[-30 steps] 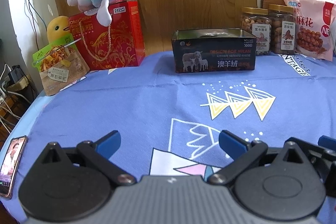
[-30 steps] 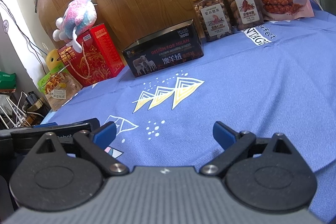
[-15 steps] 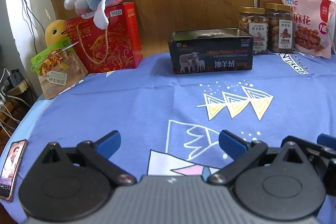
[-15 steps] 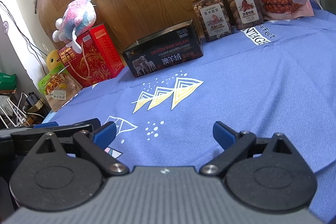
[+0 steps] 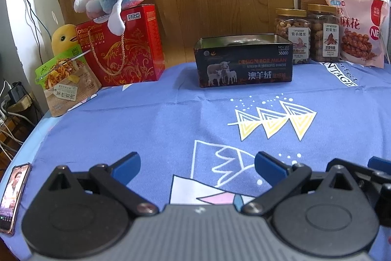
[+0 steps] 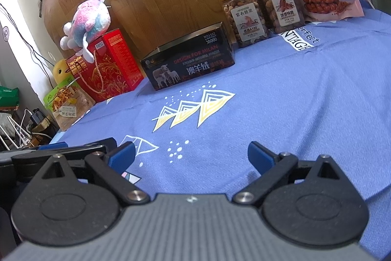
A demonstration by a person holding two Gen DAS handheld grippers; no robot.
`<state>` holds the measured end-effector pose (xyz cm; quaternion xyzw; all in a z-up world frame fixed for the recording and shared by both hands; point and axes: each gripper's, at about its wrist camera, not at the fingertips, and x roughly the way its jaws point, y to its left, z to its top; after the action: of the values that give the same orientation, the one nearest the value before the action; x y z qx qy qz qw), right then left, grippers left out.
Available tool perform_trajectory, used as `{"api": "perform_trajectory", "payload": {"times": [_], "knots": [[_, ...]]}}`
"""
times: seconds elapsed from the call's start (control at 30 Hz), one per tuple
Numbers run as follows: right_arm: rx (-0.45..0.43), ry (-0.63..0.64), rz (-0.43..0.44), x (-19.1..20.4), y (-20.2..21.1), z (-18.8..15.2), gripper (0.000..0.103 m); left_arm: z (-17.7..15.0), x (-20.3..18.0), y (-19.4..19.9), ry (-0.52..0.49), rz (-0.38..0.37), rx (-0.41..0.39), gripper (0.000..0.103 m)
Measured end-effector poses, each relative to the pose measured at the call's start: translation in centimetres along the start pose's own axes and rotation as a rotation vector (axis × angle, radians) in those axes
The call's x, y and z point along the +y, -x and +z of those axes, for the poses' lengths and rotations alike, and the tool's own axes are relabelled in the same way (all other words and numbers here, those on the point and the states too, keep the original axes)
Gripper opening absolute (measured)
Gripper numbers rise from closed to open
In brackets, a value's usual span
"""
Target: Organize snacks
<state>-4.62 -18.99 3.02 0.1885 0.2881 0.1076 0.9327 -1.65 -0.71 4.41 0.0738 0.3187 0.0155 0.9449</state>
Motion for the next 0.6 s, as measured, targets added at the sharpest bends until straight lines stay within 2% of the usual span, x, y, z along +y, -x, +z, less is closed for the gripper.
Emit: {"api": "perform_trajectory", "payload": {"times": [0.6], "knots": [[-0.001,-0.002,0.001,-0.02,0.0,-0.14,0.1,0.04,0.01,0.07,-0.002,0.007,-0.001,0.103]]}}
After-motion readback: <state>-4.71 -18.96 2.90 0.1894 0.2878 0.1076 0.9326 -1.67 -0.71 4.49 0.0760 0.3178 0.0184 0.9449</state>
